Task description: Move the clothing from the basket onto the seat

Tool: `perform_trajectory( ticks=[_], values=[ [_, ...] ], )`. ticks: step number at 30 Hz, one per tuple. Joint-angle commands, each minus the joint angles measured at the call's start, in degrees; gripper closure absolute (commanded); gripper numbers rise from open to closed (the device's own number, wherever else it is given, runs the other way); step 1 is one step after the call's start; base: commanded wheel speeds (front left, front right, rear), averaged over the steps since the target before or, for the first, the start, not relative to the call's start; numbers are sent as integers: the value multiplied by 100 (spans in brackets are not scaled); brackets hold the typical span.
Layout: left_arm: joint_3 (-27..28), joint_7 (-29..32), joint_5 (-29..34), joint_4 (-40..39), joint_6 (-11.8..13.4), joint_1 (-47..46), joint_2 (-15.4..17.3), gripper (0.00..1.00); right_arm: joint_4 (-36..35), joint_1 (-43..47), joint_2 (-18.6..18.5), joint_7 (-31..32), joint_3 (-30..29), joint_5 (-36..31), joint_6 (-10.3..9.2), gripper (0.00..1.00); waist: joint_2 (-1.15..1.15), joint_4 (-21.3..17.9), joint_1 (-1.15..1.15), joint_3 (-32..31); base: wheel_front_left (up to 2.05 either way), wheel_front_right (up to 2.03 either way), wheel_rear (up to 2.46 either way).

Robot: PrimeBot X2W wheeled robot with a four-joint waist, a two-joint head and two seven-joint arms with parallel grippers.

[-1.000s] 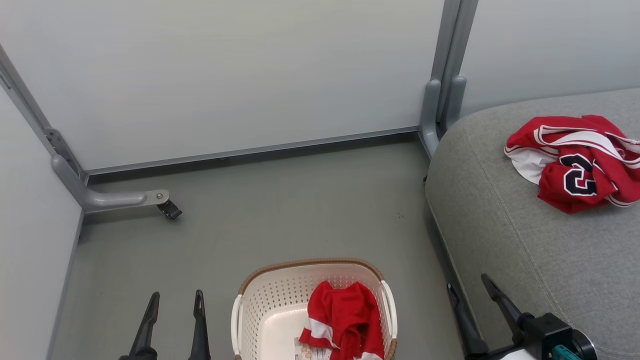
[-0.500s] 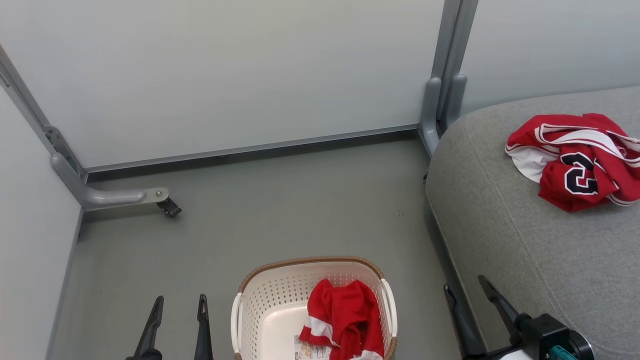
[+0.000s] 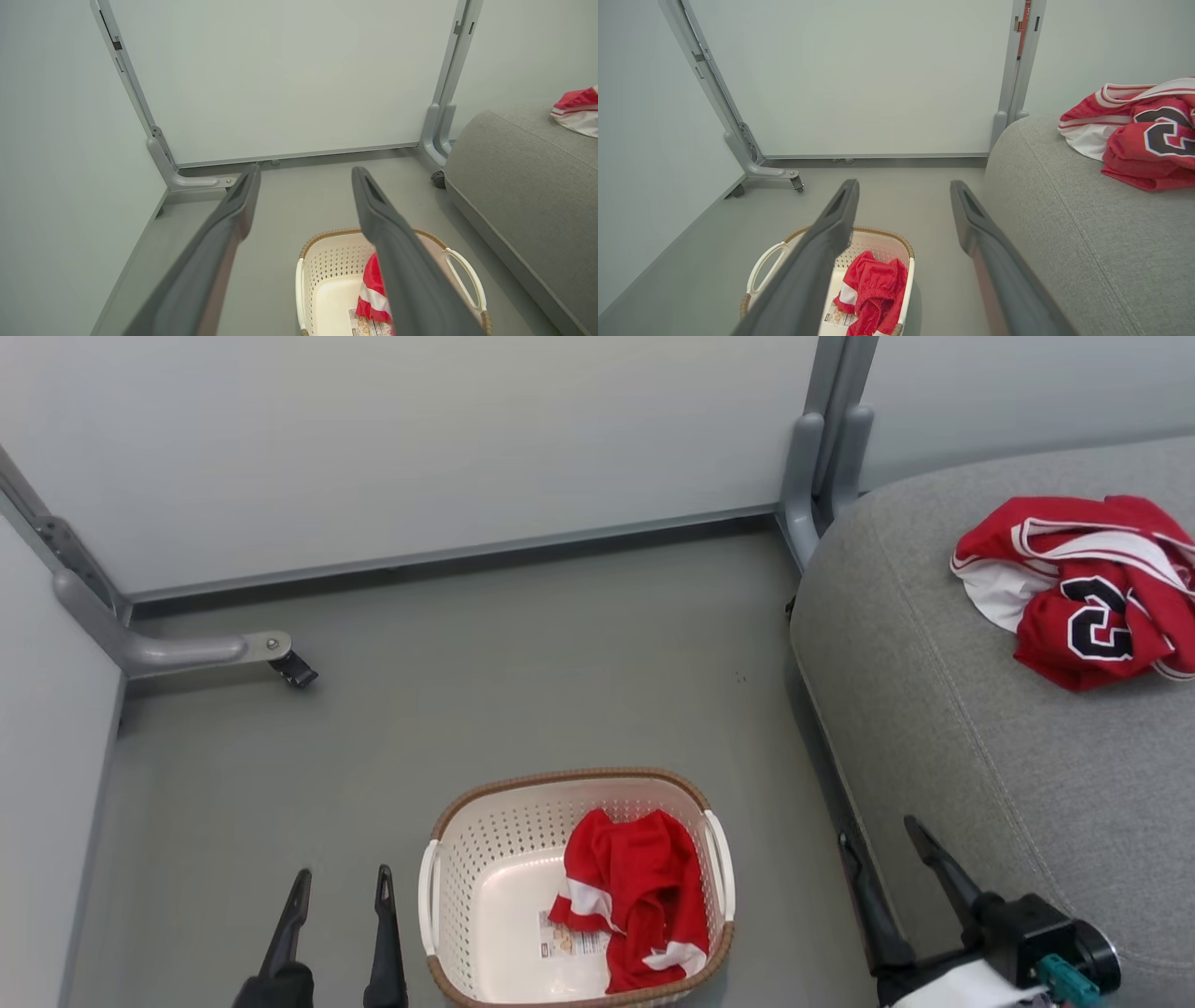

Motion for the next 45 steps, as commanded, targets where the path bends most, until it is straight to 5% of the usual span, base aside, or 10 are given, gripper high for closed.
perform_trajectory(
  ticks=[1,18,31,45],
  values=[
    [-10,-2,-38,22,-4,-253,5,0,-64,-177,-14,-2,-24,-41,-6,0,0,-38,0,535,0,0,0],
    [-582,-4,-101,1454,-882,-3026,7,0,-774,-1881,-13,-2,-568,-240,-6,0,0,63,0,3583,0,0,0],
    [-2891,-3,-342,4011,-1010,-5943,21,0,-1465,-2661,-15,-2,-920,-68,-6,0,0,-86,0,5169,0,0,0],
    [-4691,-3,-1362,5229,-1013,-7749,20,0,-2243,-2843,-13,-2,-1090,239,-6,0,0,-133,0,6062,0,0,0]
  ],
)
